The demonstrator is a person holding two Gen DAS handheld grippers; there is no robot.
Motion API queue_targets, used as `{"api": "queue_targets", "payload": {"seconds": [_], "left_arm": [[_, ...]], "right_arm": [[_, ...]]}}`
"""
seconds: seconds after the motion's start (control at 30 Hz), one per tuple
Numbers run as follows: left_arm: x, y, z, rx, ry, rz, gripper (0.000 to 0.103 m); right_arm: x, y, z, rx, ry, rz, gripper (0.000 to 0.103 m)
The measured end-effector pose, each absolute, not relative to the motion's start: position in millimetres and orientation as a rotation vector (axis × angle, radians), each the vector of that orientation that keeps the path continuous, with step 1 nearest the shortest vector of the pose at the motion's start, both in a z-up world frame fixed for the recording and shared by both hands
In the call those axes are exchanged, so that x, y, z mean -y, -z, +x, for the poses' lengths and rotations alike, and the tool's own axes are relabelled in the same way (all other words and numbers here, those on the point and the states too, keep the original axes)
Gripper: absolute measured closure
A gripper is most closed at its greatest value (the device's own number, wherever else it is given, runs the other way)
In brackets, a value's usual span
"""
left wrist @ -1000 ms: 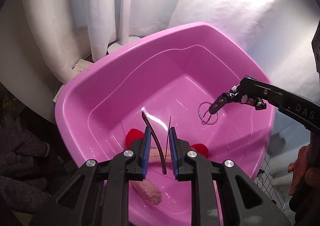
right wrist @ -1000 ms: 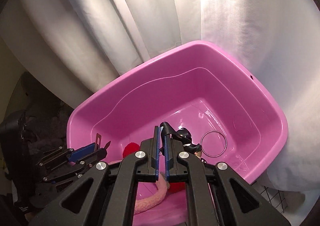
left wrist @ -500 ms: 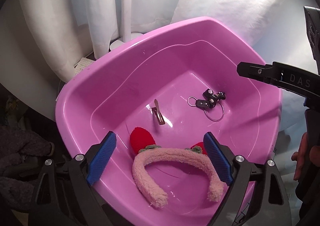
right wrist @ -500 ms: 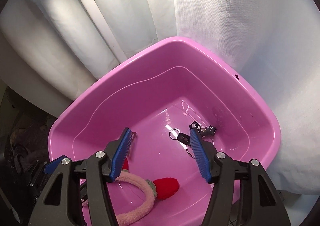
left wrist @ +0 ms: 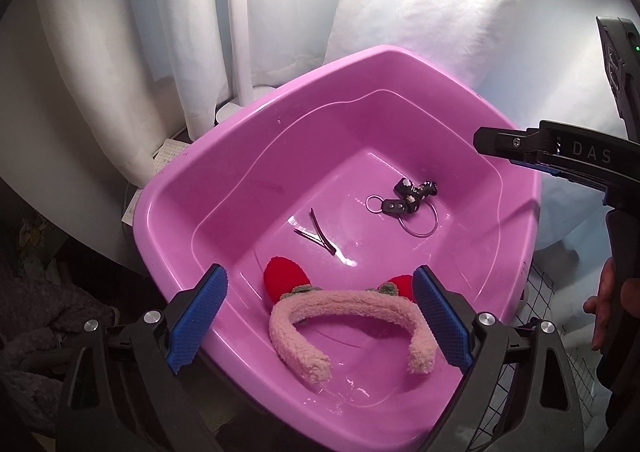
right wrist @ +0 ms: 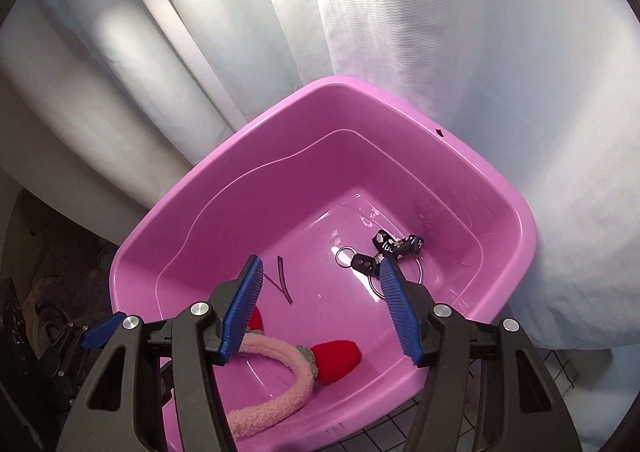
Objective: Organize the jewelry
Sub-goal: 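Open left tool inside the tub while right tool releases the hair ties, then withdraw both tools from the tub back toward the table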
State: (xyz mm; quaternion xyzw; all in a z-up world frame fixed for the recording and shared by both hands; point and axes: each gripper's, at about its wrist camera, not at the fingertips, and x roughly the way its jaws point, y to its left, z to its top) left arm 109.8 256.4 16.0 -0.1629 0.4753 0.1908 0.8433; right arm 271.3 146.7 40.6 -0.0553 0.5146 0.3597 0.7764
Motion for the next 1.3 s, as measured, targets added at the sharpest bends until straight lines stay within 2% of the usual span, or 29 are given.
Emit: {"api": "queue_targets", "payload": {"seconds": [0.37, 0.73, 1.07, 1.3], "left_arm": [[-220.3, -39.0, 87.6, -0.915, -0.33, -0.254, 0.008], [-129.8, -48.9, 48.1, -0.892, -0.222, -0.25, 0.007], [-13.2, -8.1, -2.4, -0.968, -0.245, -0.271, 0.007], [41.5, 28.4, -18.2, -1.029, -0.217, -0.273, 0.007]], "right_arm": [[-43.6, -70.0, 190.9, -0.896, -0.661, 0.026, 0.037], [118.8, -36.0, 78.6, -0.88, -0.514, 0.096, 0.037], [289.3, 12.0, 6.8, -0.942, -0.381, 0.066, 0.037], [359.0, 43.5, -4.1, -0.996, -0.302, 0.047, 0.035]]}}
